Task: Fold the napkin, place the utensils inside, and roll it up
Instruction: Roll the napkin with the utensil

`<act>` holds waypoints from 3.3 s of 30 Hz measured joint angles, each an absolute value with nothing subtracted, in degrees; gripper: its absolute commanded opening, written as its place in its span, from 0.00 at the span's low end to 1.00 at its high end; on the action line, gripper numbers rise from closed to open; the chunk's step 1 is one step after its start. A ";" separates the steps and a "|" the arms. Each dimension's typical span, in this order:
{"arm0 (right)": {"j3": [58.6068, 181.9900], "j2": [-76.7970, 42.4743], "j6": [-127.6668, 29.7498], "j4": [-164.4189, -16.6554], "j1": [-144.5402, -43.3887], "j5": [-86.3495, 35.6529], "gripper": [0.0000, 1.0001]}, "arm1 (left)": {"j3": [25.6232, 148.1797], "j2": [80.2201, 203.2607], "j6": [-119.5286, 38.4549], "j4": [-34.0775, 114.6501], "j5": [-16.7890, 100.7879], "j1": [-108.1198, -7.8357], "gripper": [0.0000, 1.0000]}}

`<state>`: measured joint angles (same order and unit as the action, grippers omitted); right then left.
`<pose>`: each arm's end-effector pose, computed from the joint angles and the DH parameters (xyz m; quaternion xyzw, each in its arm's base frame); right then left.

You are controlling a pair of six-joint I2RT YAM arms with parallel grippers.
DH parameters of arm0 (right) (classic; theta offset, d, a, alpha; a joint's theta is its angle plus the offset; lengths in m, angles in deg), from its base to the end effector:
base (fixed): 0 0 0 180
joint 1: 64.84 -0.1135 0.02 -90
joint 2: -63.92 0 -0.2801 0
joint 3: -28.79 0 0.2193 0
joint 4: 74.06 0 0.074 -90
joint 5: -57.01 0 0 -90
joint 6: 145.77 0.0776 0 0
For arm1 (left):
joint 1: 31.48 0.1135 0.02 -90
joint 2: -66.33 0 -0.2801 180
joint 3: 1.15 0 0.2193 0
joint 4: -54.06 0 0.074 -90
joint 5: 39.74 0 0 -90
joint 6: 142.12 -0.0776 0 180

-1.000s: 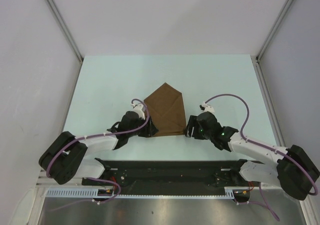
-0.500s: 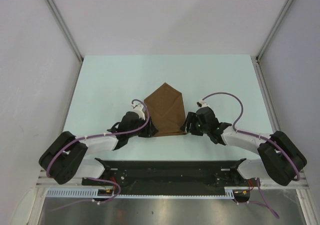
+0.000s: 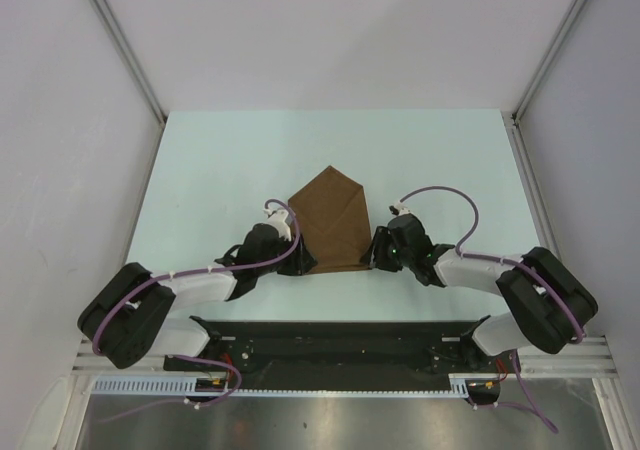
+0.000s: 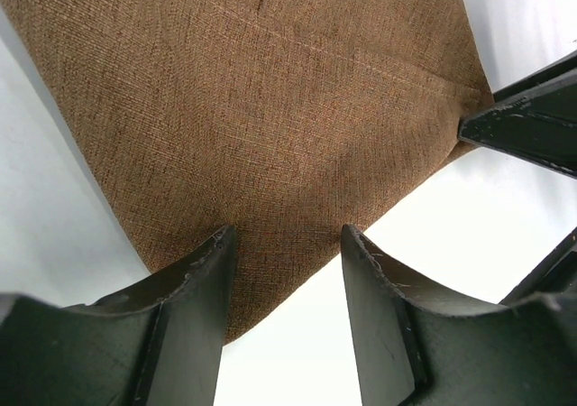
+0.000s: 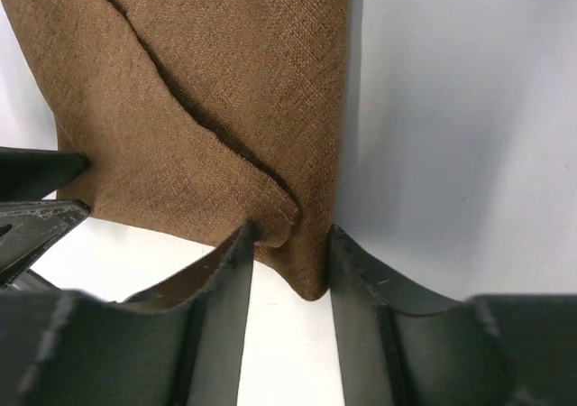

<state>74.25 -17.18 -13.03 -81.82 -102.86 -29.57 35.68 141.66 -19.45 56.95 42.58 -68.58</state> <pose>0.2059 0.1668 0.1584 0.0260 0.9177 0.2770 0.2834 0.1879 -0.1551 0.1601 0.0649 0.8856 -0.3097 0.3400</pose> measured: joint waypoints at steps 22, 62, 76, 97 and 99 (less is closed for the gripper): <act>74.68 -18.99 -12.92 -82.30 -102.25 -28.78 0.00 | 37.23 128.40 -21.16 43.55 55.36 -69.15 0.60; 79.86 -8.96 -25.08 -92.68 -110.40 -35.99 0.73 | 33.32 137.07 -9.33 52.29 32.20 -54.22 0.00; 97.79 -33.38 -53.18 -81.58 -138.09 -66.33 0.78 | 40.40 144.02 -10.66 43.40 19.32 -48.06 0.00; 102.46 -48.06 -63.41 -72.34 -142.13 -75.75 0.76 | 43.79 148.11 -13.13 38.61 11.89 -44.41 0.00; 102.62 -48.28 -62.69 -72.80 -141.41 -77.11 0.75 | 43.81 148.11 -13.35 38.08 11.45 -43.99 0.00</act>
<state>102.62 -48.28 -62.69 -72.80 -141.41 -77.11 43.81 148.11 -13.35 38.08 11.45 -43.99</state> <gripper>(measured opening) 0.766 0.015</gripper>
